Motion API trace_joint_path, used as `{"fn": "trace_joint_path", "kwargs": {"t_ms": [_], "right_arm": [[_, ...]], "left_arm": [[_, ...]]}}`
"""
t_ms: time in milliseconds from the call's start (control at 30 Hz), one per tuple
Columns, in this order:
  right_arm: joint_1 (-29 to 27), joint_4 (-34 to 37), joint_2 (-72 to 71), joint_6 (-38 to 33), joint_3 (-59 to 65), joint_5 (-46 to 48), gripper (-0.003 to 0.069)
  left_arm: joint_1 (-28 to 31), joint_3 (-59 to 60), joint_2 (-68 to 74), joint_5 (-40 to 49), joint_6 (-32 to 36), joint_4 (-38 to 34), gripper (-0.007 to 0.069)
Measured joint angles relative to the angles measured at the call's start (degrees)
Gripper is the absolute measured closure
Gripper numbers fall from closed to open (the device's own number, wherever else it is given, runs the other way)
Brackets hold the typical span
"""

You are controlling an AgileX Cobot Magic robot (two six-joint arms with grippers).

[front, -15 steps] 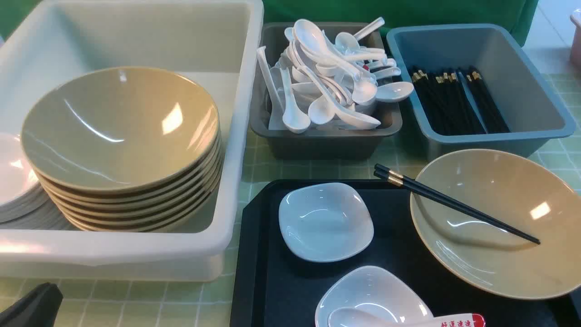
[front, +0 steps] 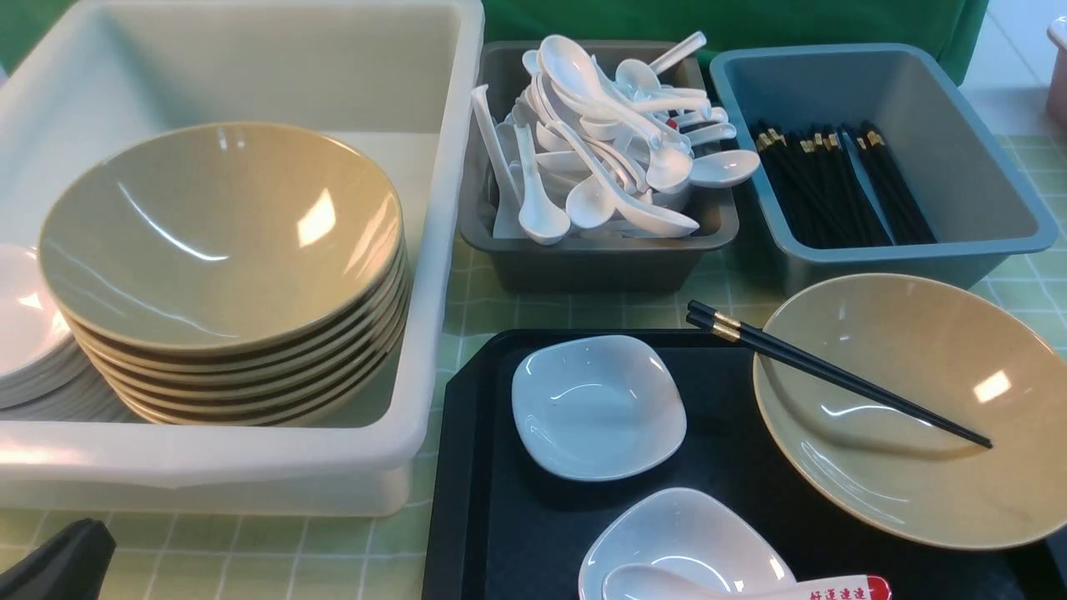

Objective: On green table put chopsticks spoon bowls plates into blue grey white boxes.
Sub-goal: 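Move the grippers toward the tableware on the black tray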

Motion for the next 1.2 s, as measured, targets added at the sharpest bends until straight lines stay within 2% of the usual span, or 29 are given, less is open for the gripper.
{"fn": "trace_joint_path", "kwargs": {"t_ms": [467,767,900,1000,1033,1133,1167,1200], "right_arm": [[0.0,0.0,0.0,0.0,0.0,0.0,0.0424],[0.0,0.0,0.0,-0.4,0.0,0.0,0.0424],[0.0,0.6,0.0,-1.2,0.8,-5.2,0.0424],[0.0,1.0,0.0,3.2,1.2,-11.8,0.0424],[0.0,1.2,0.0,8.7,1.2,-17.6,0.0424],[0.0,1.4,0.0,20.9,1.2,-25.9,0.0424],[0.0,1.4,0.0,21.6,1.2,-27.2,0.0424],[0.0,1.6,0.0,25.7,1.2,-32.1,0.0424]], "left_arm": [[0.0,0.0,0.0,-0.3,0.0,0.0,0.0626],[0.0,0.1,0.0,-6.9,0.0,-6.5,0.0626],[0.0,0.1,0.0,-11.0,-1.1,-9.5,0.0626],[0.0,0.1,0.0,-15.0,-2.4,-13.0,0.0626],[0.0,0.1,0.0,-18.8,-3.4,-15.8,0.0626],[0.0,0.1,0.0,-26.8,-4.5,-20.1,0.0626],[0.0,0.1,0.0,-27.4,-4.6,-20.4,0.0626],[0.0,0.1,0.0,-32.9,-5.8,-22.3,0.0626]]}}
